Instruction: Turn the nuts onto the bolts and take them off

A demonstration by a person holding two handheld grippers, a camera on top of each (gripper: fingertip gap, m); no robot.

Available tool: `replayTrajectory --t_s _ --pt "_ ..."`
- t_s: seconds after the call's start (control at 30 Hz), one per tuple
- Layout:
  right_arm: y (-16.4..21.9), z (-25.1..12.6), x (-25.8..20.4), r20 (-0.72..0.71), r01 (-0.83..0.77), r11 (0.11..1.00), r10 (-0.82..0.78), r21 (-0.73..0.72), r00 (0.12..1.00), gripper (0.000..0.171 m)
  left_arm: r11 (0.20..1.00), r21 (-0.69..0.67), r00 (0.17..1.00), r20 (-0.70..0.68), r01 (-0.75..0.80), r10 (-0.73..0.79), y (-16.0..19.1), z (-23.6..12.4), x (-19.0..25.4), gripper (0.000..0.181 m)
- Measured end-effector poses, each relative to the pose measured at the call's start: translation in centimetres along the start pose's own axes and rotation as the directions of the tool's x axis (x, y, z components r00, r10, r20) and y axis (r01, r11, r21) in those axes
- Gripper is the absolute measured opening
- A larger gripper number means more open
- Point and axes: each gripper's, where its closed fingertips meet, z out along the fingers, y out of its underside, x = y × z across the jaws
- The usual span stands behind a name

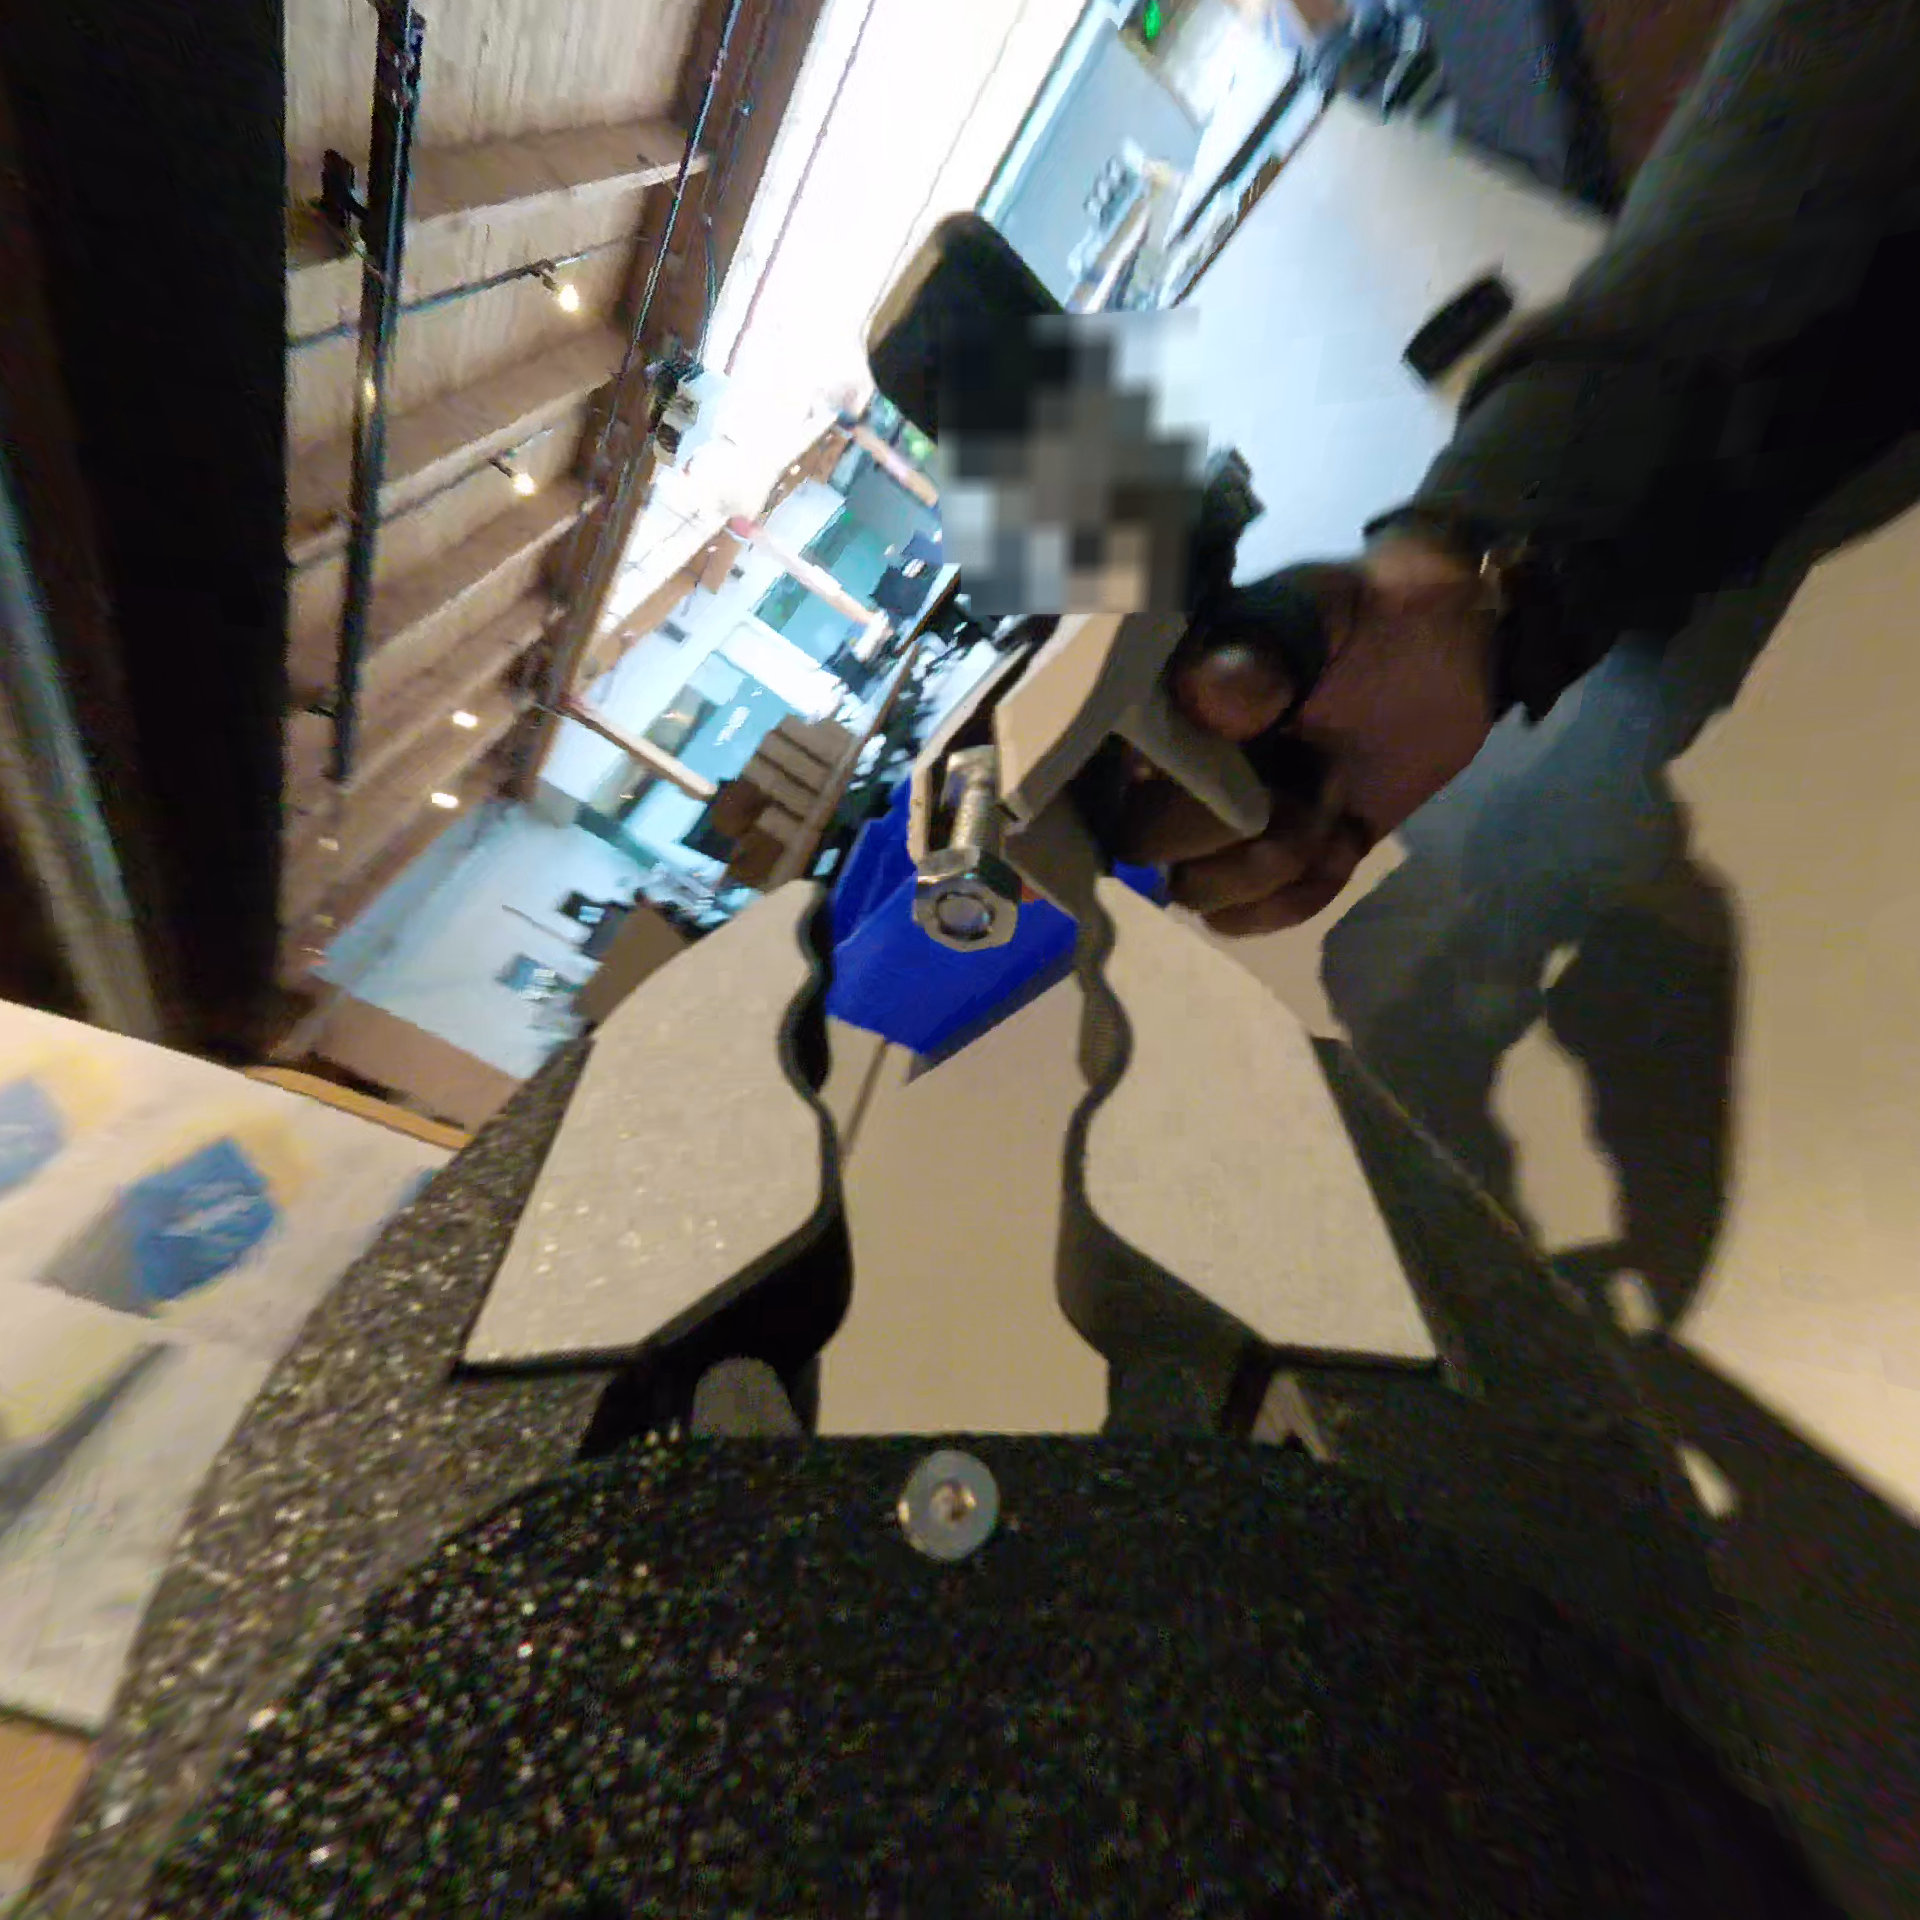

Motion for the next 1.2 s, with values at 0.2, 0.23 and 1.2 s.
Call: replayTrajectory --t_s 0.2,0.23,1.2 --pt "-0.7 -0.6 0.6 -0.044 0.051 0.999 -0.051 0.002 0.998 0.018 0.792 0.084 0.782 -0.249 0.605 -0.572 -0.9 -0.3 -0.6 0.049" --pt "-0.7 -0.6 0.6 -0.047 0.059 0.998 -0.059 -0.004 0.997 0.018 0.746 0.077 0.730 -0.292 0.662 -0.618 -1.1 -0.3 -0.5 0.047" --pt "0.1 -0.4 0.6 -0.058 0.079 0.996 -0.081 -0.034 0.995 0.018 0.563 -0.036 0.504 -0.400 0.826 -0.765 -0.4 0.3 0.7 0.042"
